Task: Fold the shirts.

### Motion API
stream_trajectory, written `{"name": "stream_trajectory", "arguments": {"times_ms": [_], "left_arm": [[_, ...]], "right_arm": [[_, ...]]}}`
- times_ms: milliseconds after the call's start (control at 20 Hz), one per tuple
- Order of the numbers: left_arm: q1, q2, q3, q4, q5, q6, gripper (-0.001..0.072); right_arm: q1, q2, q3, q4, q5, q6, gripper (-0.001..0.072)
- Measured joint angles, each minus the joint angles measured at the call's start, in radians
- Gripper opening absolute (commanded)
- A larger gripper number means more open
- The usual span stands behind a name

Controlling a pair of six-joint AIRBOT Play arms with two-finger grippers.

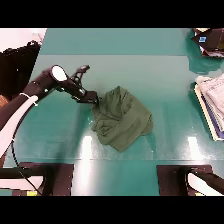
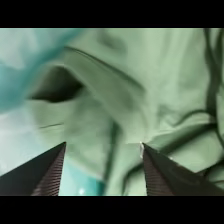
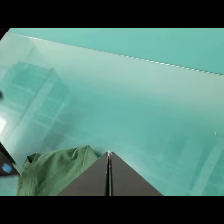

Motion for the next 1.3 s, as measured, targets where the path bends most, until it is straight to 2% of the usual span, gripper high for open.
{"name": "stream_trajectory", "arguments": {"times_ms": [200, 250, 350, 400, 600, 850, 900, 950, 1000, 1150, 1200, 1300], "left_arm": [[-0.074, -0.028, -0.039, -0.057, 0.067, 0.037, 0.0537], [-0.088, -0.031, -0.042, -0.064, 0.087, 0.042, 0.0509], [-0.104, -0.035, -0.048, -0.070, 0.113, 0.046, 0.0062], [-0.109, -0.035, -0.049, -0.072, 0.120, 0.049, 0.0027], [-0.108, -0.032, -0.026, -0.058, 0.115, 0.052, 0.0026], [-0.002, 0.024, 0.094, -0.016, 0.041, 0.052, 0.0027], [0.020, 0.039, 0.113, -0.013, 0.034, 0.053, 0.0027], [0.041, 0.053, 0.128, -0.009, 0.024, 0.053, 0.0027], [0.055, 0.062, 0.138, -0.005, 0.019, 0.053, 0.0027], [0.077, 0.079, 0.155, 0.002, 0.005, 0.054, 0.0027], [0.082, 0.082, 0.158, 0.005, 0.005, 0.055, 0.0027], [0.087, 0.085, 0.161, 0.009, 0.005, 0.054, 0.0027]], "right_arm": [[0.000, -0.001, 0.000, 0.000, 0.000, 0.000, 0.0016], [0.000, -0.001, 0.000, 0.000, 0.000, 0.000, 0.0016], [0.000, -0.001, 0.000, 0.000, 0.011, 0.000, 0.0017], [0.000, -0.001, -0.002, 0.000, 0.019, 0.000, 0.0016], [-0.005, 0.001, -0.069, 0.000, 0.070, 0.021, 0.0016], [-0.019, 0.002, -0.329, -0.010, 0.139, 0.051, 0.0017], [-0.021, 0.002, -0.400, -0.012, 0.140, 0.061, 0.0052], [-0.021, 0.002, -0.467, -0.013, 0.137, 0.070, 0.0306], [-0.018, 0.002, -0.541, -0.016, 0.127, 0.074, 0.0511], [0.019, -0.022, -0.724, 0.025, 0.072, 0.083, 0.0493], [0.039, -0.039, -0.769, 0.051, 0.042, 0.083, 0.0446], [0.094, -0.092, -0.832, 0.121, -0.035, 0.070, 0.0446]]}}
